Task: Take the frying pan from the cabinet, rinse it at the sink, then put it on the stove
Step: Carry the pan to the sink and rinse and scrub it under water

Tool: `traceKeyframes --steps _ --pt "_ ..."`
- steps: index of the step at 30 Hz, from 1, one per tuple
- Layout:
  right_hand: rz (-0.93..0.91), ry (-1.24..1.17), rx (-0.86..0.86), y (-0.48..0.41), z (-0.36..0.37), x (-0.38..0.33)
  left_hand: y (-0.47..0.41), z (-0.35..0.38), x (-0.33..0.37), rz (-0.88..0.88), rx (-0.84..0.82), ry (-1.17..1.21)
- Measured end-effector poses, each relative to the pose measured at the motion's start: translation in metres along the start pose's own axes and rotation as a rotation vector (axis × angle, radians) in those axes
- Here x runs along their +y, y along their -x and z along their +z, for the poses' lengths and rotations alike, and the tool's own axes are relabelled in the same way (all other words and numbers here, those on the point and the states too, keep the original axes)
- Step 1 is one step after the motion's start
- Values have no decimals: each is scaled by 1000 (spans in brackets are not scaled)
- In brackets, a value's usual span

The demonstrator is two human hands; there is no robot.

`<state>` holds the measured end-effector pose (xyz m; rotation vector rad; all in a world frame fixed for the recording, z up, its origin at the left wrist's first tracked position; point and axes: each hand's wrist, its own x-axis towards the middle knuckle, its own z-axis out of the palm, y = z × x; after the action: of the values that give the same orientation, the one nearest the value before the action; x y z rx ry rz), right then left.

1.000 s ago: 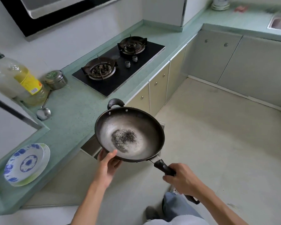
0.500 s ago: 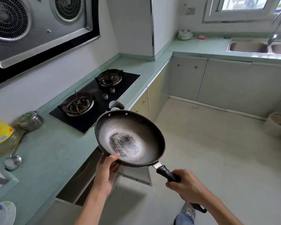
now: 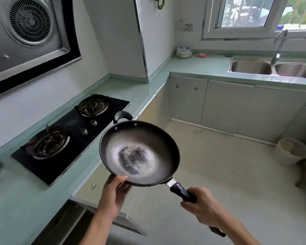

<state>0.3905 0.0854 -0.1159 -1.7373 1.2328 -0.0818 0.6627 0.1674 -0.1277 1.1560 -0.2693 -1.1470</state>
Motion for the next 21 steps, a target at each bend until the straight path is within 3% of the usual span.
traceKeyframes --steps 7,21 --pt "-75 129 3 -54 -17 -6 -32 -4 9 -65 68 -5" --pt "-273 461 -217 -173 31 -108 -65 -108 23 24 362 382"
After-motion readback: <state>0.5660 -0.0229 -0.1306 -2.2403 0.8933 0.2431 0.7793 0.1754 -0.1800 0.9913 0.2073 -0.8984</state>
